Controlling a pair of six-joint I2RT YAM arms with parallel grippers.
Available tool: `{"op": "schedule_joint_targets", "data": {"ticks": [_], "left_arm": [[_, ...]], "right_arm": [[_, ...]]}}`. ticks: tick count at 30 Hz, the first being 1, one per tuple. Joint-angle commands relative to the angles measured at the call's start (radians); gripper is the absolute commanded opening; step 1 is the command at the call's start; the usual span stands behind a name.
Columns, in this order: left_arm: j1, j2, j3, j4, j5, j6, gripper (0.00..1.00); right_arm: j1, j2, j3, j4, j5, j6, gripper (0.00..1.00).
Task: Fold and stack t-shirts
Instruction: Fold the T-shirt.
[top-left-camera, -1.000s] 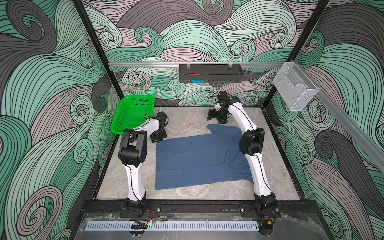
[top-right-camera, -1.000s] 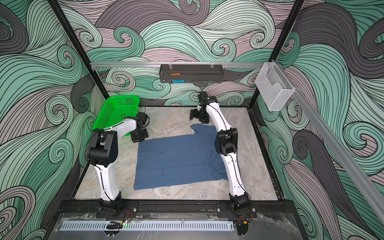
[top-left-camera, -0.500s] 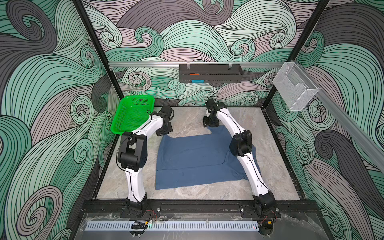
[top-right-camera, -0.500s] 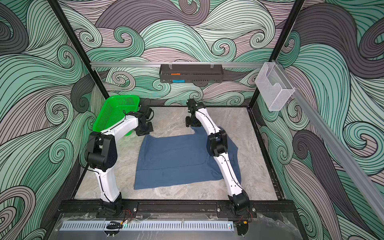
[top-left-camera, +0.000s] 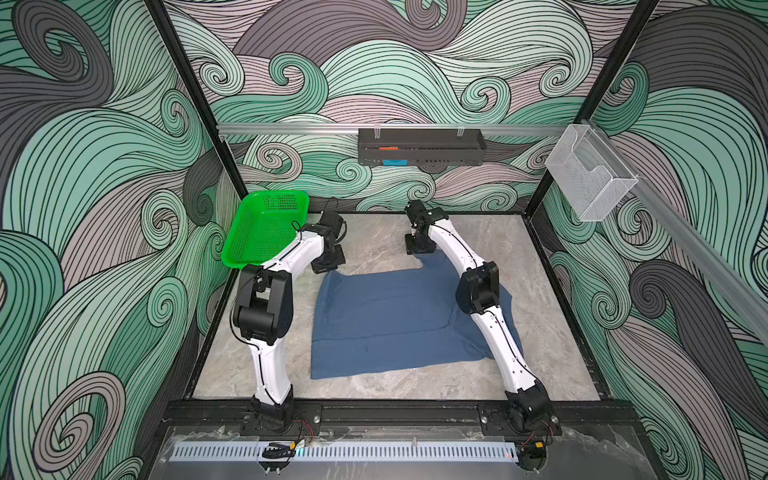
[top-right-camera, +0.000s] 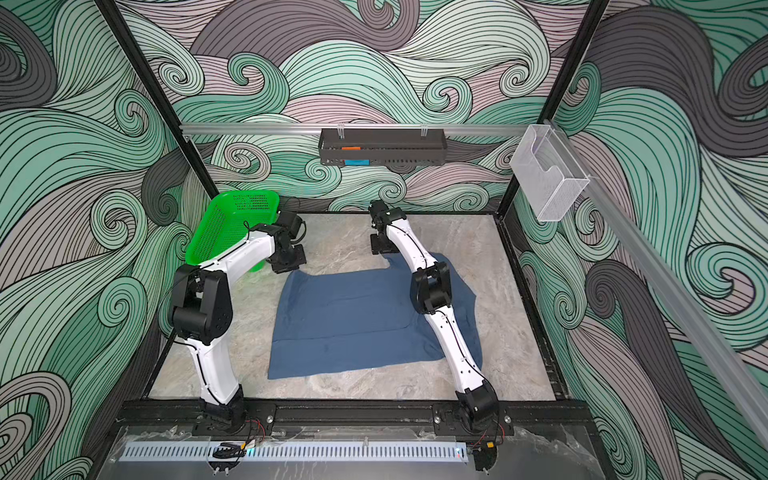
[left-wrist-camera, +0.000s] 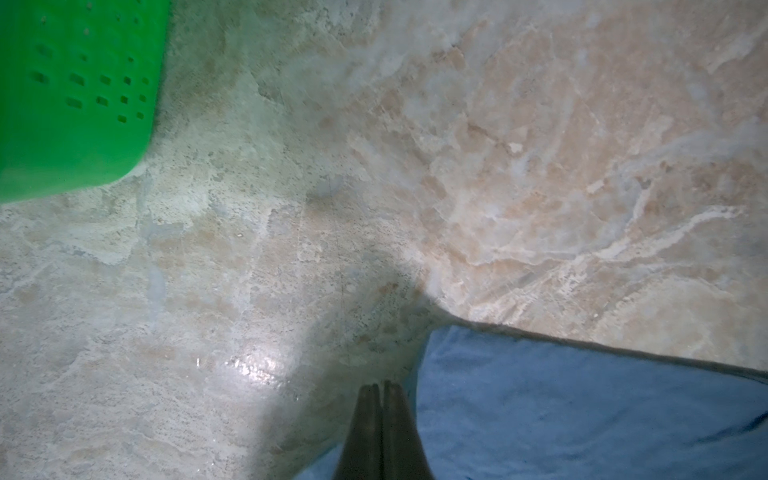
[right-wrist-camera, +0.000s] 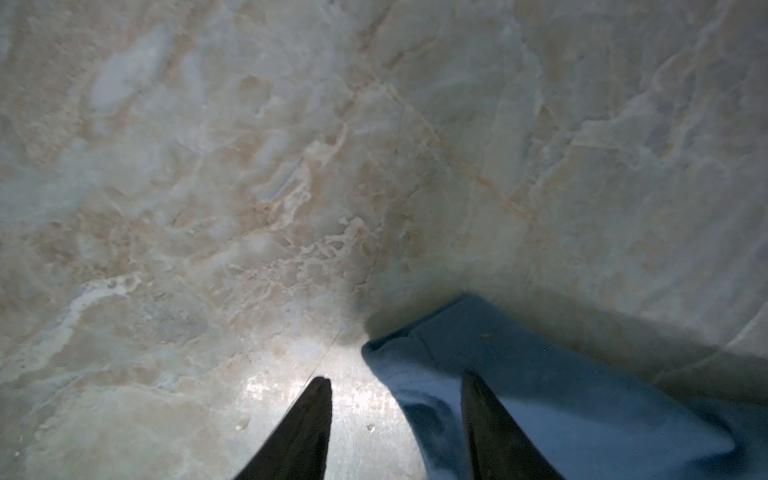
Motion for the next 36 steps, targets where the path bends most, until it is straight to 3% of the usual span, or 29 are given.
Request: {"op": "schedule_joint_targets", "data": {"ticks": [1,10,12,16,28,31,36], "left_arm": [[0.002,0.004,0.011,-0.001,0.036,0.008,0.0],[0.007,0.022,0.047,-0.011,0.085,0.014,0.0],[0.01,0.023,0.058,-0.016,0.098,0.016,0.0],[0.019,0.021,0.075,-0.029,0.116,0.019,0.0],[0.072,0.04,0.09,-0.014,0.201,-0.009,0.0],[0.081,0.037,0.09,-0.01,0.212,-0.015,0.0],[0.086,0.035,0.085,0.001,0.232,-0.017,0.0]], "right_arm": [[0.005,-0.007,0.028,0.021,0.052,-0.004,0.54],[-0.012,0.026,0.028,0.04,0.061,0.047,0.51],[-0.042,0.034,0.034,0.028,-0.002,0.09,0.46],[-0.1,0.058,0.04,-0.015,-0.124,0.144,0.27],[-0.129,0.014,-0.029,-0.099,-0.136,0.135,0.31],[-0.129,-0.014,-0.06,-0.152,-0.081,0.136,0.28],[-0.143,-0.113,-0.244,-0.167,0.012,0.125,0.28]]}}
